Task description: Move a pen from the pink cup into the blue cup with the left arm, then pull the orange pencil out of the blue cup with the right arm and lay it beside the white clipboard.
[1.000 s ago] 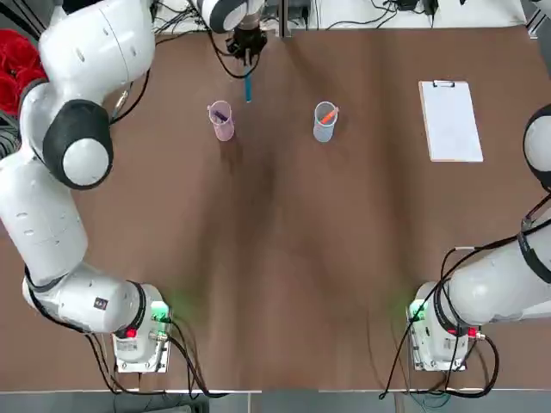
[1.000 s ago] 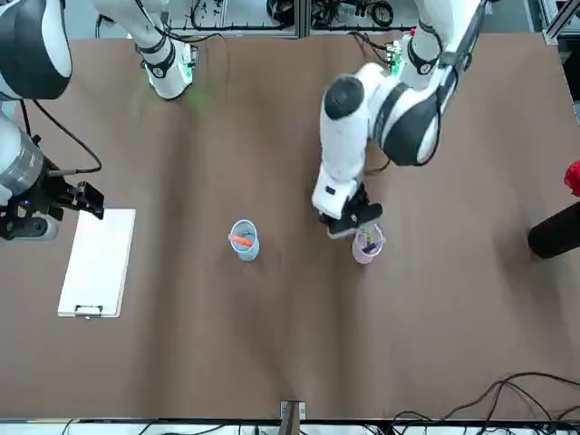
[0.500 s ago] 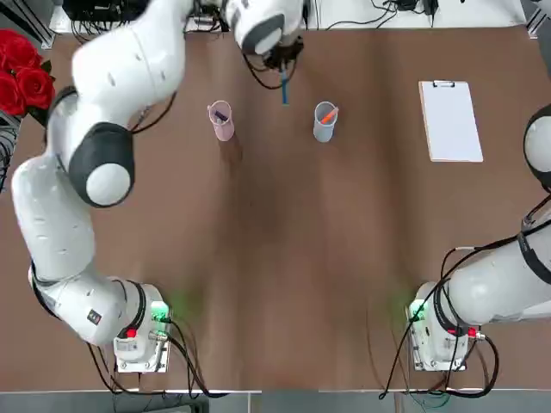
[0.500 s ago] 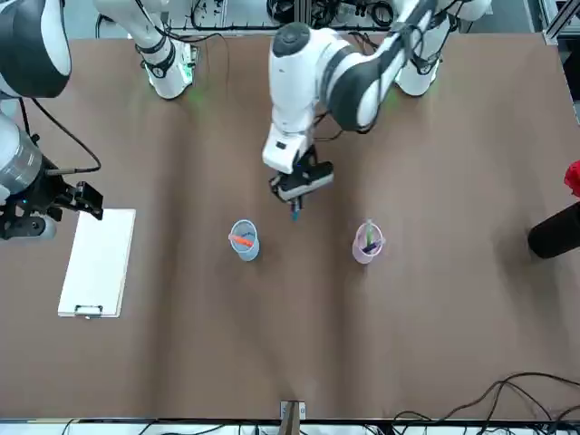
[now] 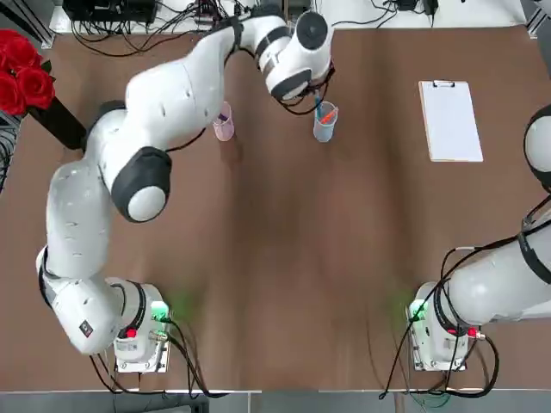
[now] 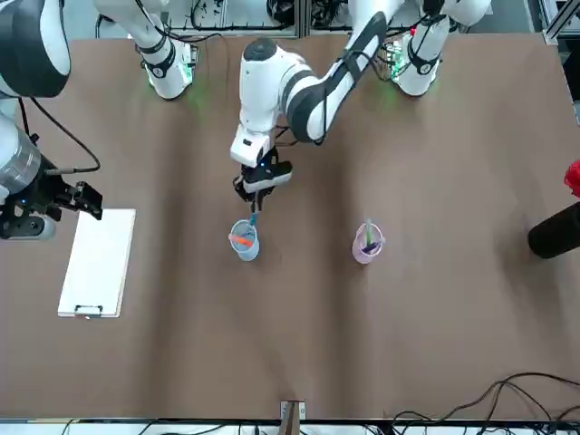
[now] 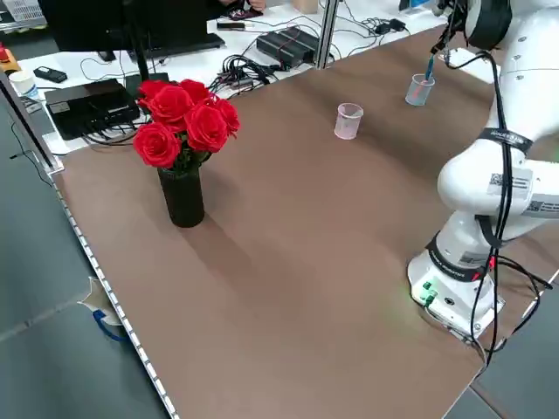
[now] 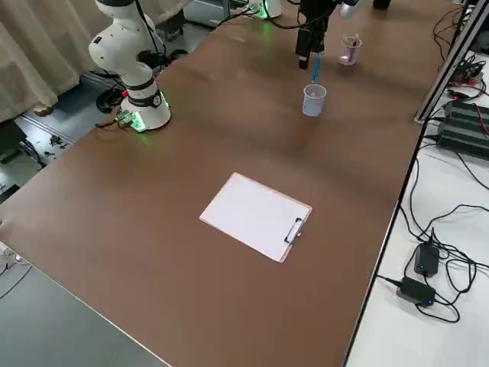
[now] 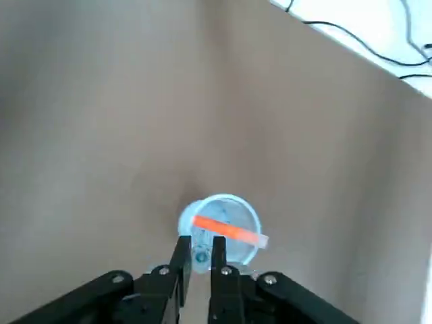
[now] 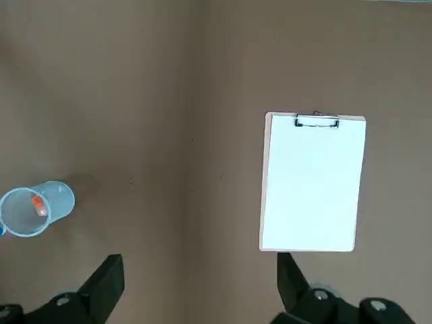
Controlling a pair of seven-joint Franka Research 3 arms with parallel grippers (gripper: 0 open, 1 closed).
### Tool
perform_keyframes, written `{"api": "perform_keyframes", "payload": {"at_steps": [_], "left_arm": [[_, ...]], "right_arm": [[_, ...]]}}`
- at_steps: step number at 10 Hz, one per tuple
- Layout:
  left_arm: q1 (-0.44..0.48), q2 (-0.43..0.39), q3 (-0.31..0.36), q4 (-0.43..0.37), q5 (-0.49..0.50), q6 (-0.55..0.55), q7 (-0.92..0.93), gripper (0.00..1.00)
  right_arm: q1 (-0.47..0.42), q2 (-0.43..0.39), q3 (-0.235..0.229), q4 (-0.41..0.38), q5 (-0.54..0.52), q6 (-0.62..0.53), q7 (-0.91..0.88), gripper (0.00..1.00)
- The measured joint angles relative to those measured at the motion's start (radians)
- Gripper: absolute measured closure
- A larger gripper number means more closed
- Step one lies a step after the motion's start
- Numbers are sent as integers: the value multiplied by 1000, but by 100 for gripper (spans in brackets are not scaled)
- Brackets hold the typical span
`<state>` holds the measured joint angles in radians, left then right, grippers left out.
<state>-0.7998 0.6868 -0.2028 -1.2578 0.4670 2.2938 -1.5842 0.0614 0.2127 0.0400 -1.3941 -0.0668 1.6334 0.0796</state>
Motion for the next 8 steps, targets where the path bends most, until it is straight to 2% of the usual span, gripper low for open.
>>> {"api": "perform_keyframes", "payload": {"at_steps": [3, 5, 6, 8], "left_arm": [[0, 11, 6, 11, 0, 1, -4, 84], [0, 52, 8, 12, 0, 2, -4, 84], [0, 67, 11, 12, 0, 5, -4, 82], [4, 71, 13, 18, 0, 9, 11, 72]], "right_arm": [[0, 0, 0, 0, 0, -2, 0, 0], [0, 0, 0, 0, 0, -2, 0, 0], [0, 0, 0, 0, 0, -2, 0, 0], [0, 0, 0, 0, 0, -2, 0, 0]]}}
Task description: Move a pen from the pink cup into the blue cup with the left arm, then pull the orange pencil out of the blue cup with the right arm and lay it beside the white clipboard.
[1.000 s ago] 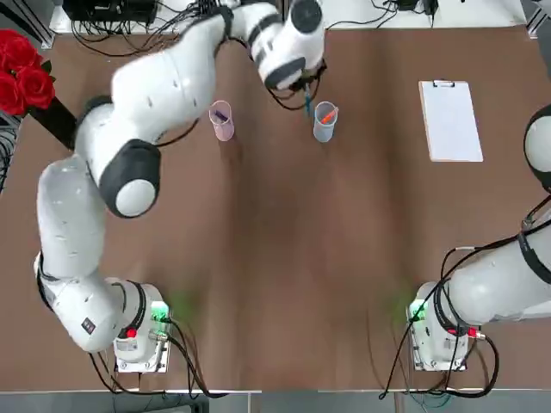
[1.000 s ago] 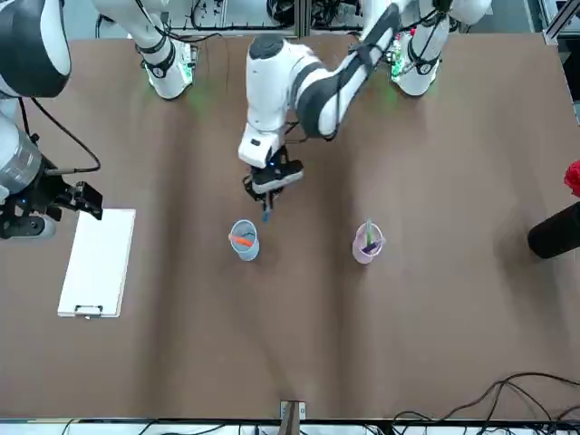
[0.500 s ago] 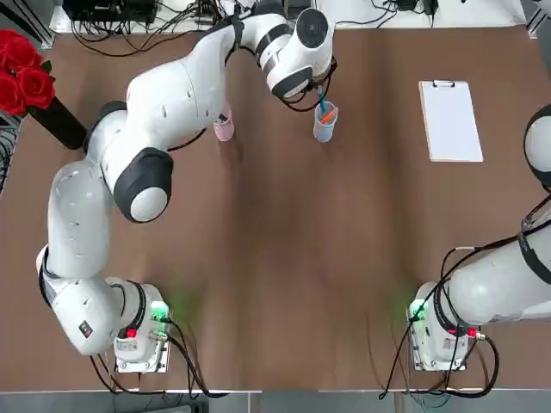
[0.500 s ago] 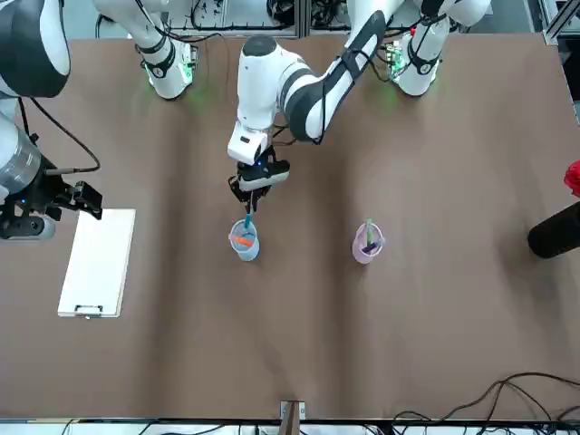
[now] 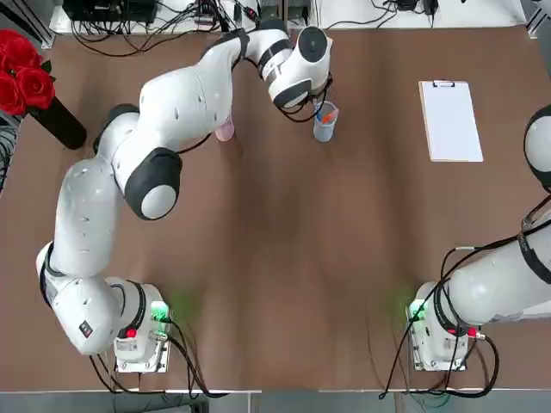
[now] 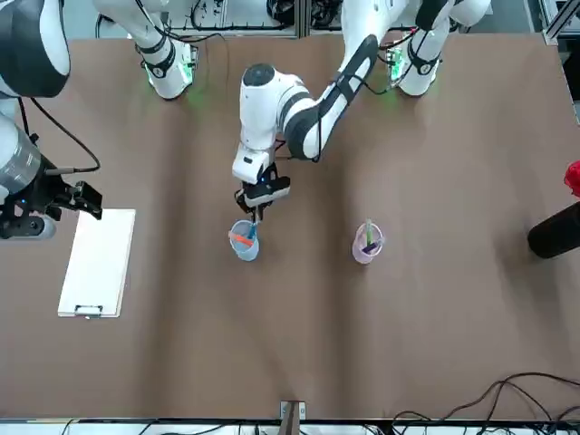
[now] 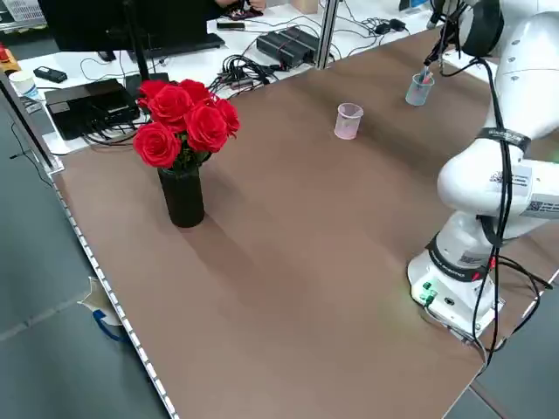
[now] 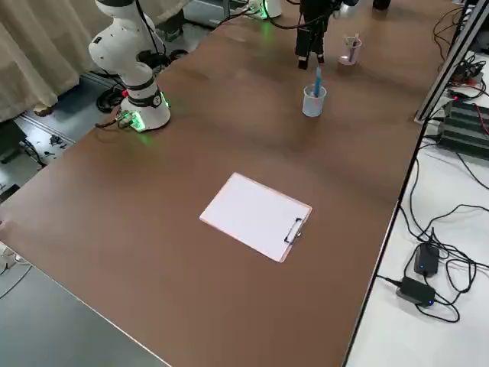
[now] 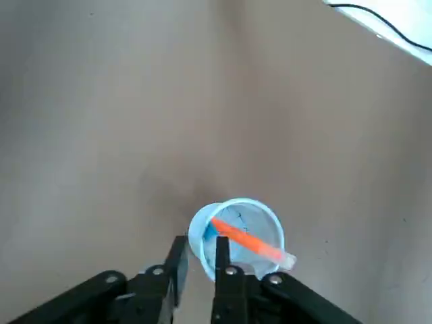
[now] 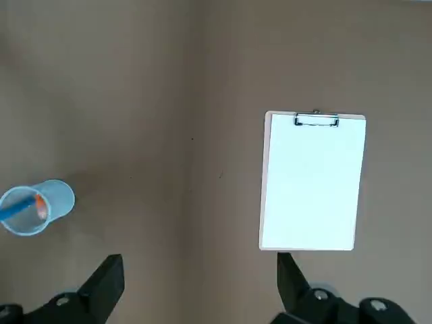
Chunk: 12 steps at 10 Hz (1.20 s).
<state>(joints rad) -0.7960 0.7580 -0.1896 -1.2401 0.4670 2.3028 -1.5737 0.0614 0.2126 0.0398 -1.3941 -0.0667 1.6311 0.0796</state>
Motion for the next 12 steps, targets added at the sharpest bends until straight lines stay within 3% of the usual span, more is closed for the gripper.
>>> {"api": "perform_keyframes", "payload": {"at_steps": [4, 5, 7, 8, 10, 12], "left_arm": [[26, -18, 2, 22, 0, -7, 24, 14], [53, -41, -4, 22, 0, -55, 48, 0], [160, -96, -88, 12, -5, -197, 162, 0], [263, -125, -182, -10, -13, -235, 228, 0], [496, -194, -366, -94, -16, -271, 347, 0], [630, -281, -433, -185, -38, -313, 440, 0]], "right_arm": [[0, 0, 0, 0, 0, -8, 0, 0], [0, 0, 1, 0, 0, -14, 0, 0], [2, 1, 3, -2, 2, -48, 0, 0], [2, 1, 4, -3, 29, -52, 0, 0], [-2, 3, 2, -5, 178, -48, 4, 0], [-24, 22, 0, -29, 337, 16, 6, 0]]}}
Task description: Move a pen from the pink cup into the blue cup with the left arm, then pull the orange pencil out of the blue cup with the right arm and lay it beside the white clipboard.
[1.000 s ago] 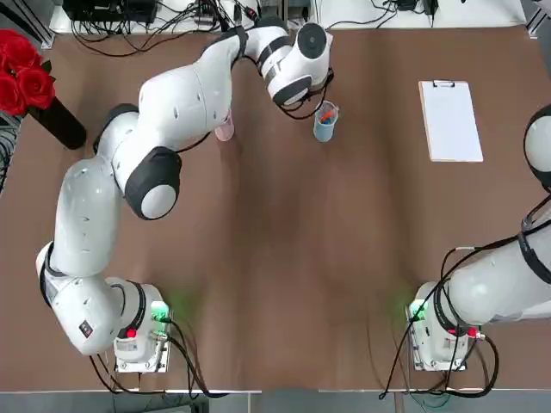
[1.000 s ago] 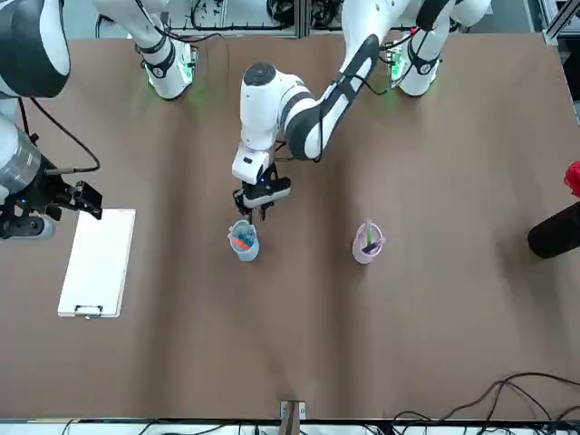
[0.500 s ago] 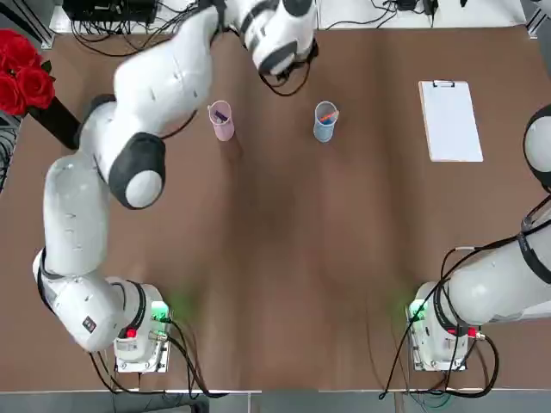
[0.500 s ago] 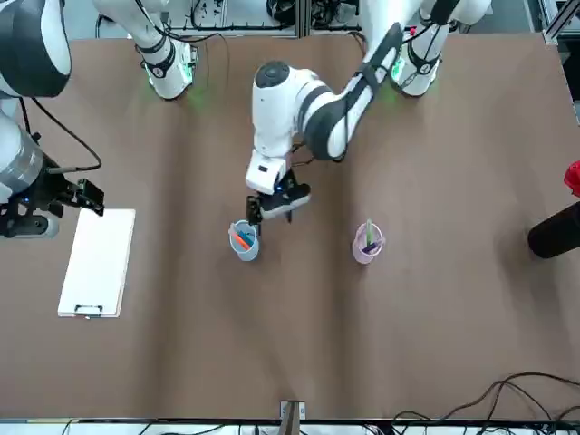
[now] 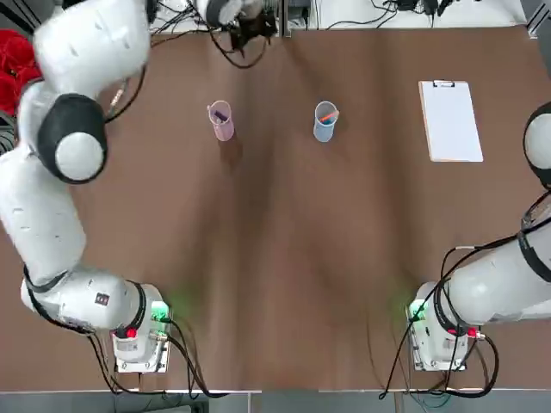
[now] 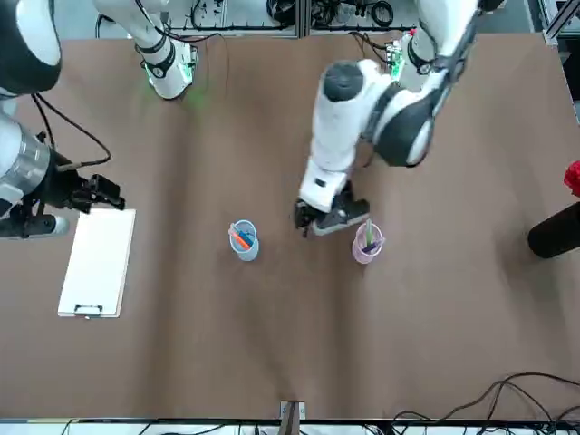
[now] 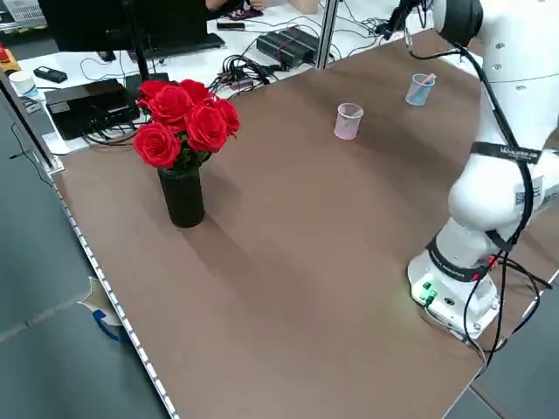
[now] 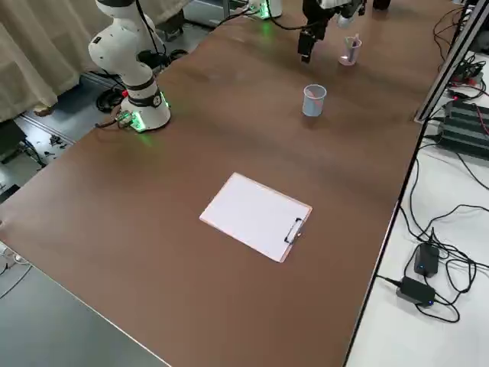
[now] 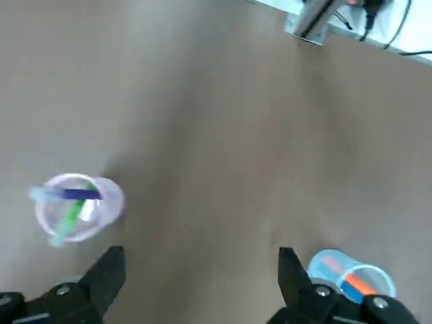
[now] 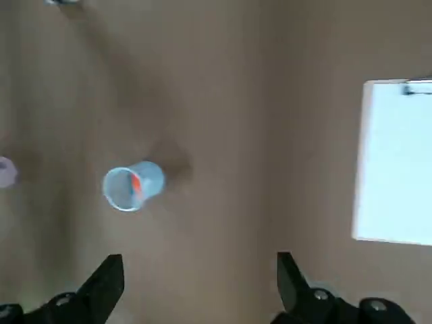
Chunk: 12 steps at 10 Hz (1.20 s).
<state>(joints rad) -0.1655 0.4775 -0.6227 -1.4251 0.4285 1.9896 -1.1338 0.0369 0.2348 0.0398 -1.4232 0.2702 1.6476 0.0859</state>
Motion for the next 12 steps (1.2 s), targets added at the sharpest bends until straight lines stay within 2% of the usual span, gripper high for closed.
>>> {"api": "perform_keyframes", "payload": {"at_steps": [1, 3, 5, 7, 9, 12], "left_arm": [[17, -40, 4, -22, -23, -53, 19, 0], [29, -110, 55, -34, -93, -128, 119, 0], [47, -178, 179, -39, -224, -147, 310, 0], [61, -241, 311, -42, -343, -186, 524, 0], [63, -301, 444, -44, -442, -245, 744, 0], [66, -391, 599, -91, -471, -305, 1038, 0]], "right_arm": [[-2, 17, 0, -46, 76, 83, 0, 0], [30, 46, 9, -222, 205, 315, 0, 0], [104, 58, 21, -376, 288, 539, 2, 0], [144, 71, 74, -517, 355, 769, 2, 0], [153, 93, 121, -593, 398, 898, 6, 0], [173, 105, 134, -637, 448, 987, 6, 7]]}}
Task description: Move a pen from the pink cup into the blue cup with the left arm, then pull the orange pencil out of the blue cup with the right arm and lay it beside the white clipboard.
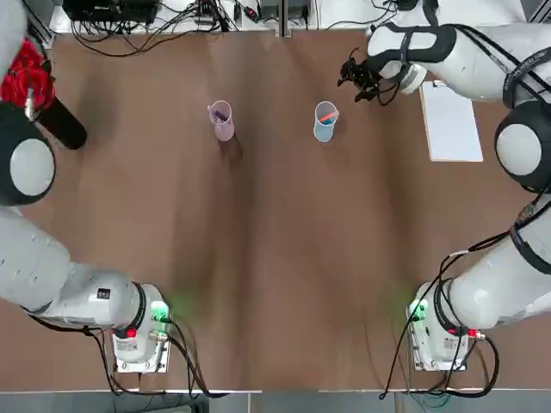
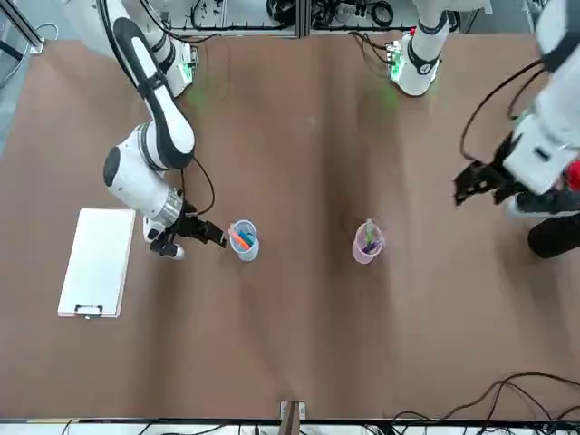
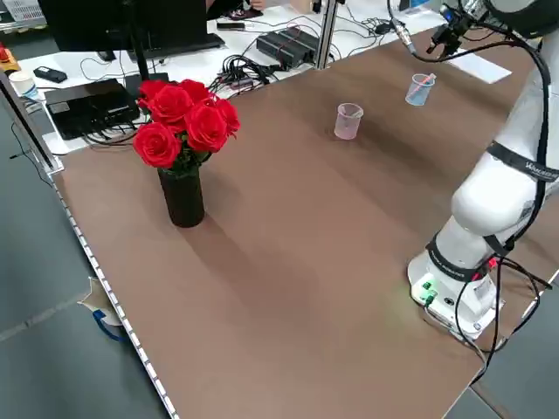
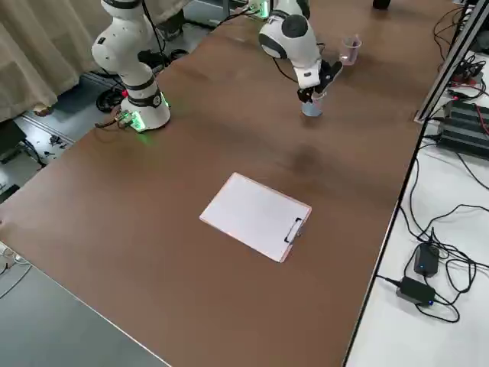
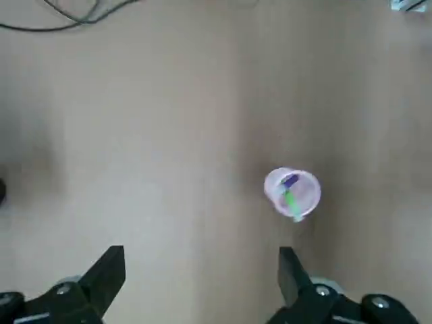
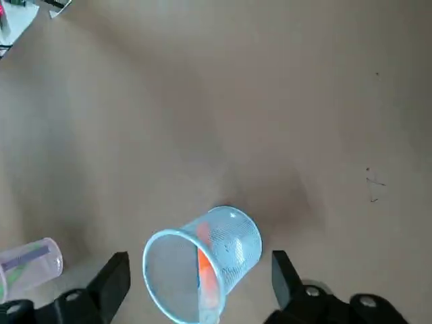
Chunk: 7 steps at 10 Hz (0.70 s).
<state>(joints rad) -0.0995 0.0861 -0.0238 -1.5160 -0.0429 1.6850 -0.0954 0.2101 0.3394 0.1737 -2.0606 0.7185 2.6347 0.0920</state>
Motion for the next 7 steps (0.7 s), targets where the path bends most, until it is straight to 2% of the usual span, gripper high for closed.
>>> {"api": "perform_keyframes", "payload": {"at_steps": [2, 4, 5, 7], "left_arm": [[7, -56, 42, -64, 0, 0, 67, 0], [29, -74, 42, -92, 0, 0, 73, 0], [30, -85, 42, -109, 0, 1, 73, 0], [30, -99, 41, -126, 0, 2, 70, 0]], "right_arm": [[8, 27, 30, -8, 43, 68, 0, 11], [17, 61, 68, -10, 66, 142, 0, 19], [21, 74, 76, -11, 67, 158, 1, 27], [21, 81, 78, -12, 68, 161, 1, 33]]}}
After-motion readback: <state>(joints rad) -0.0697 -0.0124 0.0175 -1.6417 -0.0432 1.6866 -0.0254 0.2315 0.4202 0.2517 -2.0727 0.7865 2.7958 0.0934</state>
